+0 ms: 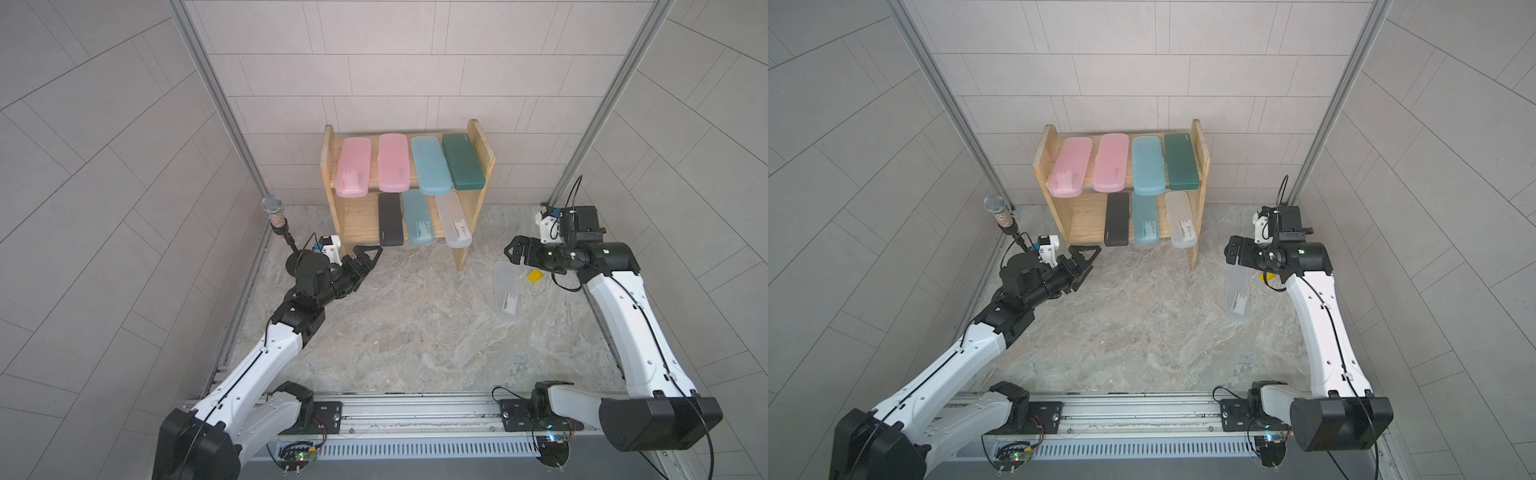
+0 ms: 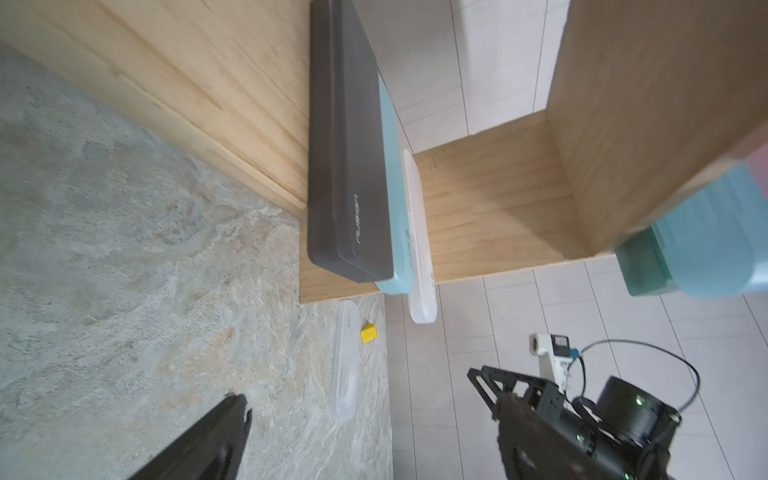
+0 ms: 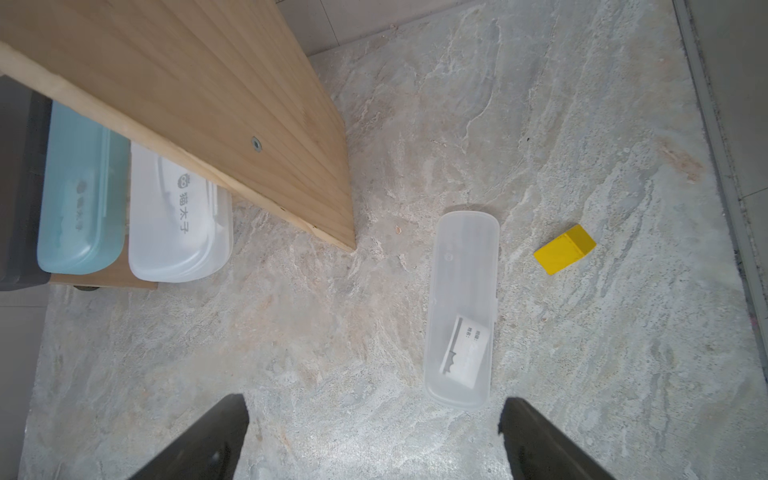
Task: Remove the pencil cases from the shelf
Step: Pick up the pencil case from the shelf.
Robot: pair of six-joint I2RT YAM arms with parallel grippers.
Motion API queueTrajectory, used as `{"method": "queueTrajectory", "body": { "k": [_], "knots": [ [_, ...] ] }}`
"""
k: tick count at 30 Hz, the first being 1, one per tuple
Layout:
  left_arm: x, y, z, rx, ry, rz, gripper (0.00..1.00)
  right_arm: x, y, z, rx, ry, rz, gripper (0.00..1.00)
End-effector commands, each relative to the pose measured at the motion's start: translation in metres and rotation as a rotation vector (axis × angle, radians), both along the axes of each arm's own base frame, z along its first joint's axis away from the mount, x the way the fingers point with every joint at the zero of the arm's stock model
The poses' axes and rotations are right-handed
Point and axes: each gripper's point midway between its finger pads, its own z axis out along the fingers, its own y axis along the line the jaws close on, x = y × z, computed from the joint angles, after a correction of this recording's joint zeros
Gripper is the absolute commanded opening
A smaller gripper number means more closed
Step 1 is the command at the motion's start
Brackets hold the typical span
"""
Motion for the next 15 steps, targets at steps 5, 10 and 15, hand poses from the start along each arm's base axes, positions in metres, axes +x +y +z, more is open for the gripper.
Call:
{"method": "queueTrajectory", "body": {
  "k": [5, 10, 15],
  "knots": [
    [0.034, -0.009, -0.003, -0.059, -0.005, 0.048, 0.98, -0.010, 0.006, 0.011, 0.023, -0.017, 0.009, 1.00],
    [0.044, -0.010, -0.005, -0.070, -0.012, 0.077, 0.98, -0.011, 0.005, 0.013, 0.015, -0.019, 0.008, 1.00],
    [0.050, -0.009, -0.002, -0.069, -0.025, 0.096, 0.98, -0.009, 0.004, 0.014, 0.006, -0.017, 0.010, 1.00]
  ]
}}
